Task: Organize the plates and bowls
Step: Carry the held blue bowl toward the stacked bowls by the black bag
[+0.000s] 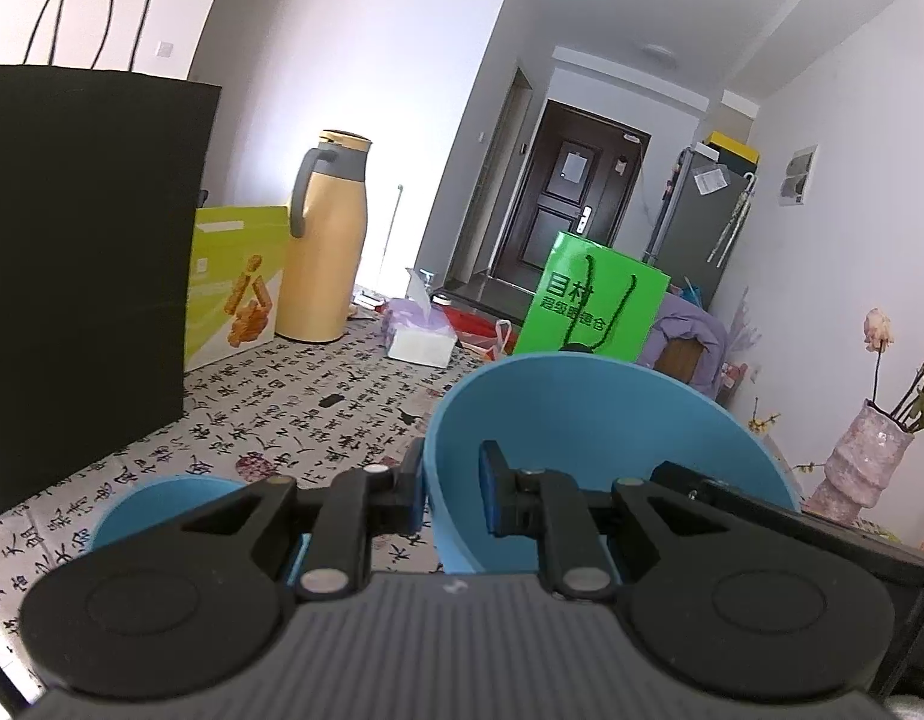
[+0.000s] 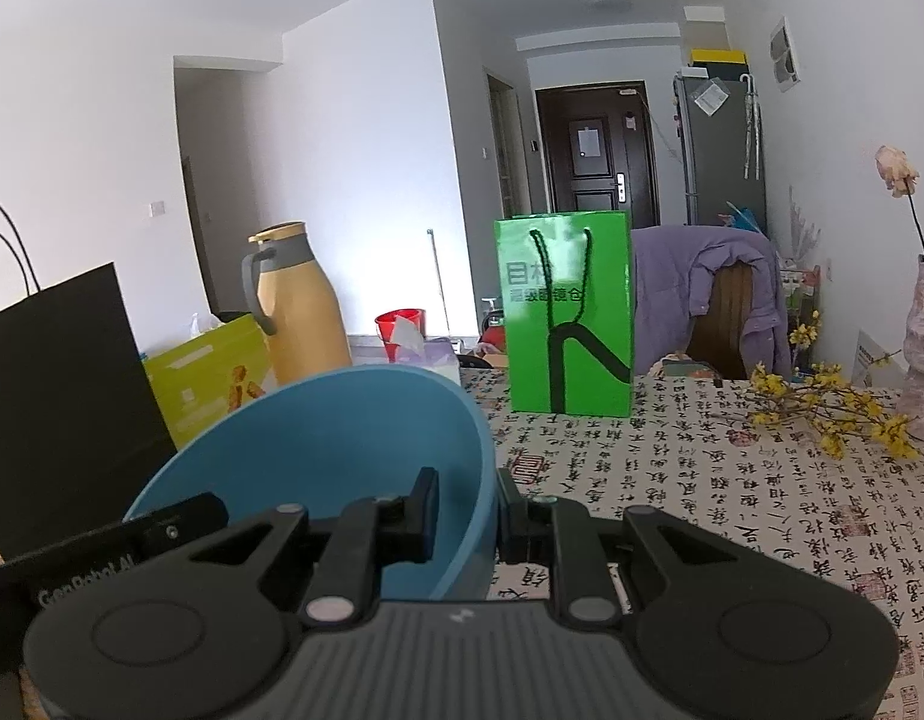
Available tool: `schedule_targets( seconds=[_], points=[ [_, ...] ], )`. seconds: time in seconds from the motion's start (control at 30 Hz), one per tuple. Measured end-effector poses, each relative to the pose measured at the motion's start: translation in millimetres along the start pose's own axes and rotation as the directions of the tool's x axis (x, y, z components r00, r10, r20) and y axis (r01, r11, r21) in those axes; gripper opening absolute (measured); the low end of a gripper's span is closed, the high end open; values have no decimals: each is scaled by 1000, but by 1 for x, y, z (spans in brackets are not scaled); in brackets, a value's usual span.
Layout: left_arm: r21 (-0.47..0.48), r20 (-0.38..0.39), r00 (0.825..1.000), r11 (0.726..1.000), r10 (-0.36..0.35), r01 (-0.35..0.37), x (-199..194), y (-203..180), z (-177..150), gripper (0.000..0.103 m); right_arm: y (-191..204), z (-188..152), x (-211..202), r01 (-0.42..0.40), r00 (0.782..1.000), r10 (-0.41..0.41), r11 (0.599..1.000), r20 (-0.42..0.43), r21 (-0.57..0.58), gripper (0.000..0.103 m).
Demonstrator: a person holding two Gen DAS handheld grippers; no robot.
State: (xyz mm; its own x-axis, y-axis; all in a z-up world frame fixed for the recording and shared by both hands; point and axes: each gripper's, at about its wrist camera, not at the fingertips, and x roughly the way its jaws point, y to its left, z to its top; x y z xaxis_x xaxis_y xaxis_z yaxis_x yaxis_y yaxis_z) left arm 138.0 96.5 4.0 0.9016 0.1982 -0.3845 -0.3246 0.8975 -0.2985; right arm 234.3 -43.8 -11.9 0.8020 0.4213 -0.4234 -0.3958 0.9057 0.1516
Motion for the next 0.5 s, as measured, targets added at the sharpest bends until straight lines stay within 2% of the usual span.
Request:
schedule_targets(
  seconds=[0.5],
  points=[
    [-47,1,1000,999,15,-15,-6,41,0,17,37,-10,10,-36,999,35,999,-27,-18,18]
  ],
)
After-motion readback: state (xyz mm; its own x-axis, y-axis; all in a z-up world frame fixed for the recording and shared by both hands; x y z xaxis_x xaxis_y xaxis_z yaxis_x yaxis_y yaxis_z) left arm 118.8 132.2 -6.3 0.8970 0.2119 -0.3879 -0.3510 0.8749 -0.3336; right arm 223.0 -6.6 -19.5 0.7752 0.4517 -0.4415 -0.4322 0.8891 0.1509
